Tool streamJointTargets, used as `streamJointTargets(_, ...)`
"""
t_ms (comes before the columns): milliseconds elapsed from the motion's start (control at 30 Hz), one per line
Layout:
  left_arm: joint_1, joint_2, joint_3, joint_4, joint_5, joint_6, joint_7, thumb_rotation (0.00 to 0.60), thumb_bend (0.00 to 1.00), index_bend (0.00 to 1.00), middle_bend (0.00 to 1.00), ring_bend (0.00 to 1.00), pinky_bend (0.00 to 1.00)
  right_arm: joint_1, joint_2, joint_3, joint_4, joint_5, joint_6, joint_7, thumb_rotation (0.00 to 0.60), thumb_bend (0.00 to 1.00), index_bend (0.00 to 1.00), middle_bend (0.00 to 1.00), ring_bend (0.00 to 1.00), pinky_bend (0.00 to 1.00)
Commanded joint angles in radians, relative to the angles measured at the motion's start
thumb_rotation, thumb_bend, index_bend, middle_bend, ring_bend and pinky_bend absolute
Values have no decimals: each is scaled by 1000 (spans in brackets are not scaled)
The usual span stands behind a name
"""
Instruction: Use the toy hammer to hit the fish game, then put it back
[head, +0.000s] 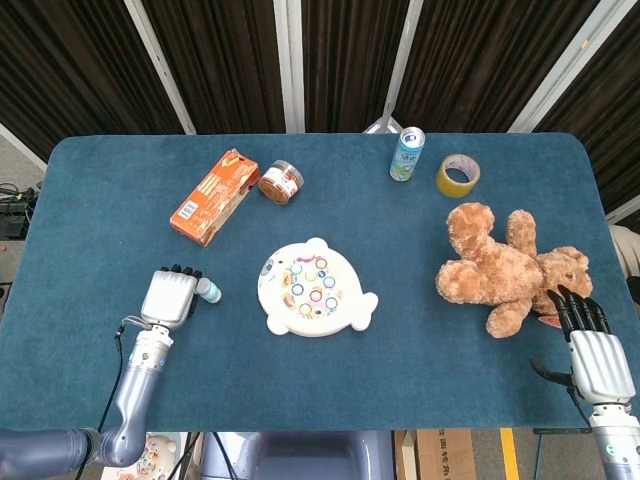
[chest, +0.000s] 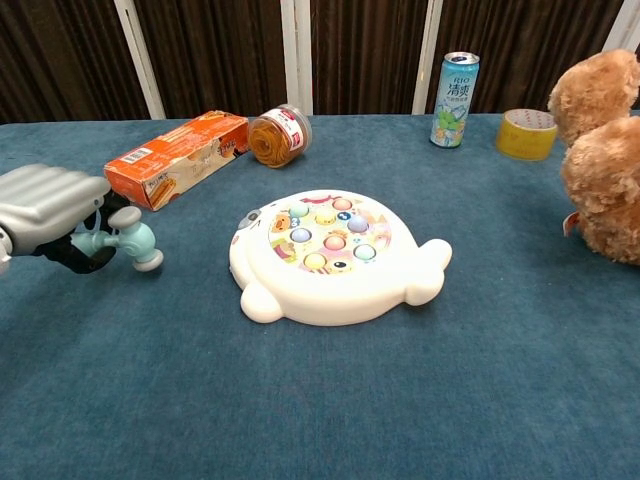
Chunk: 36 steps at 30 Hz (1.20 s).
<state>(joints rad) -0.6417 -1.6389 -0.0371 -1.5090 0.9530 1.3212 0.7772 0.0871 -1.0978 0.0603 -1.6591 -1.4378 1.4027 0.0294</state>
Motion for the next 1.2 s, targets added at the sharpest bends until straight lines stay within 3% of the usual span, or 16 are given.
streamJointTargets(33, 6, -11, 0, 10, 7, -7, -3, 600, 594, 620, 501, 385, 510, 0, 0, -1, 0, -2, 0, 1, 600, 179, 0, 0, 0, 0)
streamJointTargets(333, 19, -31, -2, 32, 23, -28, -7, 600, 556, 585, 480, 381, 507, 0, 0, -2, 1, -6, 1, 1, 600, 179, 0, 0, 0, 0)
streamJointTargets(767, 39, -11, -13, 31, 30, -54, -13, 600, 281, 488, 390, 346, 472, -1, -1, -2, 1, -7, 4, -1, 600, 180, 0, 0, 0, 0)
streamJointTargets(1200, 50, -1, -31, 18, 47, -62, -19, 600, 218, 407, 328, 316, 446, 0, -4, -2, 2, -9, 5, -6, 600, 179, 0, 0, 0, 0)
